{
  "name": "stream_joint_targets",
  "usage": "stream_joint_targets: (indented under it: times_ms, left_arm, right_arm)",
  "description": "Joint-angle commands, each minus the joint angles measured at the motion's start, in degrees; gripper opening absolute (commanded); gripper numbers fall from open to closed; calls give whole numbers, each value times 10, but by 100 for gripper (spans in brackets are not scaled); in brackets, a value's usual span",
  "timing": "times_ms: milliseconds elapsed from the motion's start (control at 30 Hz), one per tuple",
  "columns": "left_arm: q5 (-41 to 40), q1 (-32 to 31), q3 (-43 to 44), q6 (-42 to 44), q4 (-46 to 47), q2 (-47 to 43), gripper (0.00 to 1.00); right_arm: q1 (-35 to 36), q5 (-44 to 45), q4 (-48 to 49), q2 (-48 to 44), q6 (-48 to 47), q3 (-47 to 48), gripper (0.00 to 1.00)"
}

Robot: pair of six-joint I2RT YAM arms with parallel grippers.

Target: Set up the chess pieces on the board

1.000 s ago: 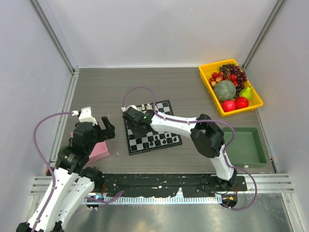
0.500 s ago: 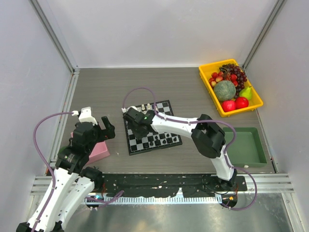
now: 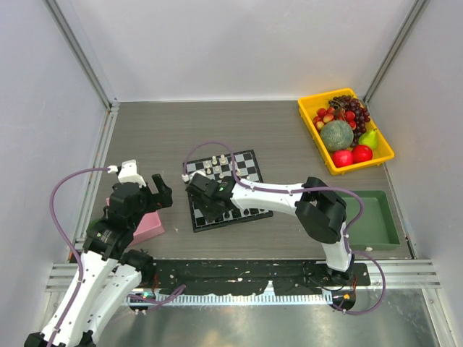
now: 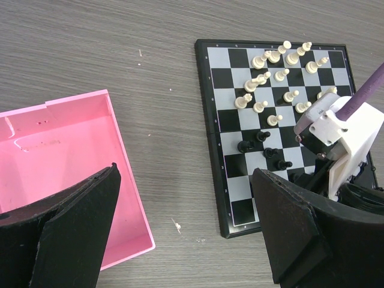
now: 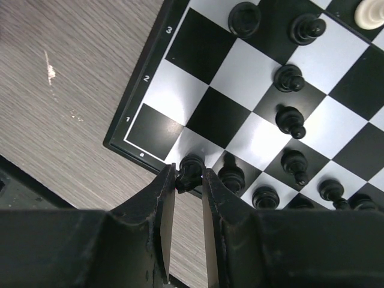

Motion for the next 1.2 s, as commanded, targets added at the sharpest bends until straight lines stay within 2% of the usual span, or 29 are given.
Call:
stream_joint_targets:
  times_ms: [0,200,433,1167]
  left_arm:
    - [-8,0,9,8,10,1,99]
    - [-8,0,9,7,10,0,99]
    - [-7,0,8,8,10,1,99]
    - [-7,0,1,5,11,-1,99]
  right_arm:
    - [3,-7,26,-29,13,-2,8]
    - [3,-10,30,-24,15,0,8]
    - [3,-6,27,-25,17,-3,14]
    - [4,-6,15,-2,15,6,21]
